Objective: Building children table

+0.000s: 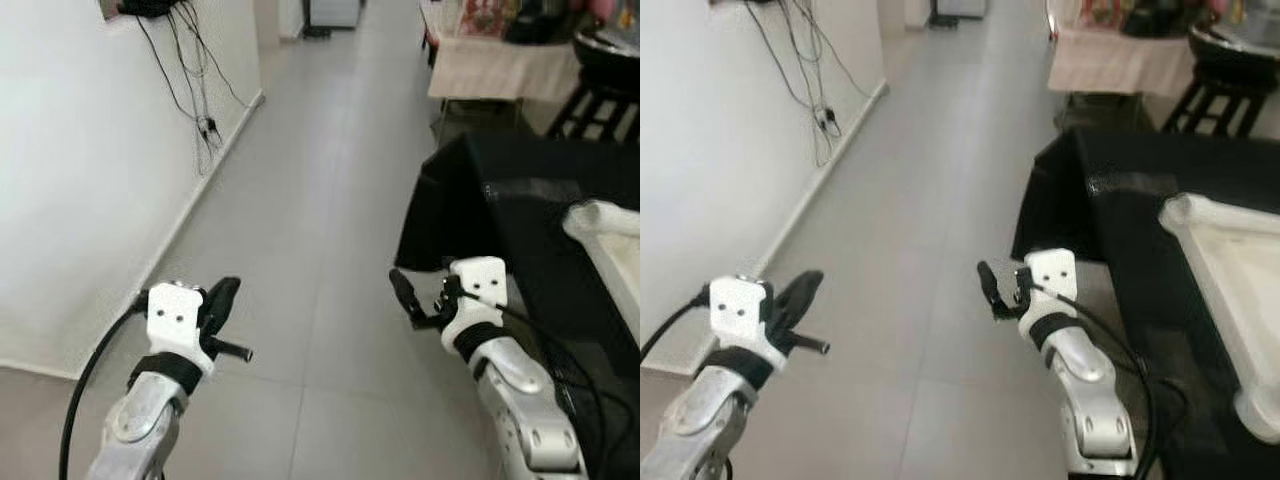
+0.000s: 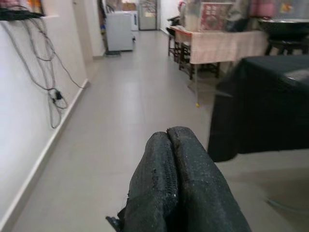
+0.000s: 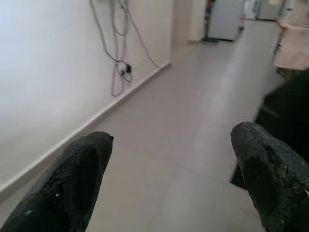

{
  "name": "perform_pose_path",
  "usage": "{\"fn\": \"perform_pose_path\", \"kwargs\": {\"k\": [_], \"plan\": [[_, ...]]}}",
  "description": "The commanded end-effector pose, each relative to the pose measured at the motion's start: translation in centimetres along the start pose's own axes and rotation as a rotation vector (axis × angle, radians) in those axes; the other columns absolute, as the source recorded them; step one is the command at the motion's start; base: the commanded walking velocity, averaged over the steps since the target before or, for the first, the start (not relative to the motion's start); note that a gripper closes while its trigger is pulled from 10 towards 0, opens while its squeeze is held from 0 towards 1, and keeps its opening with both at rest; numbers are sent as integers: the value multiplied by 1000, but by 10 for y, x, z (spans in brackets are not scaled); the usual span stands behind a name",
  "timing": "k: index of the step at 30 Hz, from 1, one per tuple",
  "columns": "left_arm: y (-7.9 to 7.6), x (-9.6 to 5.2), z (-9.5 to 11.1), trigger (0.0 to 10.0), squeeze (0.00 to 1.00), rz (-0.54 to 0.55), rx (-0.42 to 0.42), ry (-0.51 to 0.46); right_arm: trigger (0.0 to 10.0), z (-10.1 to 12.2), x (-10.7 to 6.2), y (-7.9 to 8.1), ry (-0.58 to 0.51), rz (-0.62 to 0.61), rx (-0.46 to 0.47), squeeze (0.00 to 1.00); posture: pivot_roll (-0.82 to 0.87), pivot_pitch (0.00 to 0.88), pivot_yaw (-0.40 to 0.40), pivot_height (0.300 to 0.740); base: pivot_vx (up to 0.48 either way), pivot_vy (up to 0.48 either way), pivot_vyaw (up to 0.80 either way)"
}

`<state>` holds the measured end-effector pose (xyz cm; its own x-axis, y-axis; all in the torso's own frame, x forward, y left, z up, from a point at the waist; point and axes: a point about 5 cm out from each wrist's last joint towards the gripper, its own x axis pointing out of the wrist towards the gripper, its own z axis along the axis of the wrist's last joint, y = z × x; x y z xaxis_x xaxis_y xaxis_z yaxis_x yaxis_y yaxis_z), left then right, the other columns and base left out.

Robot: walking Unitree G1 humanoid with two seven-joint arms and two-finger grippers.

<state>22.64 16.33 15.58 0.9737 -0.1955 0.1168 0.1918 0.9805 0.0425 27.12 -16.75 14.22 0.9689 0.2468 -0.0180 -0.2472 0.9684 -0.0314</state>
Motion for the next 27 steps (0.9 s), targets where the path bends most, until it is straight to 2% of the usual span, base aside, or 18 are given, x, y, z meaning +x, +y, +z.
{"fn": "perform_pose_path", "kwargs": {"k": [1,27], "plan": [[4,-2,-4,10000,0,14,2,21,10000,-4,1,7,12,28,18,0,21,69,-61,740,431,0,0],[6,0,-3,10000,0,8,-6,6,10000,-2,3,6,2,25,61,0,9,89,-49,740,438,0,0]]}}
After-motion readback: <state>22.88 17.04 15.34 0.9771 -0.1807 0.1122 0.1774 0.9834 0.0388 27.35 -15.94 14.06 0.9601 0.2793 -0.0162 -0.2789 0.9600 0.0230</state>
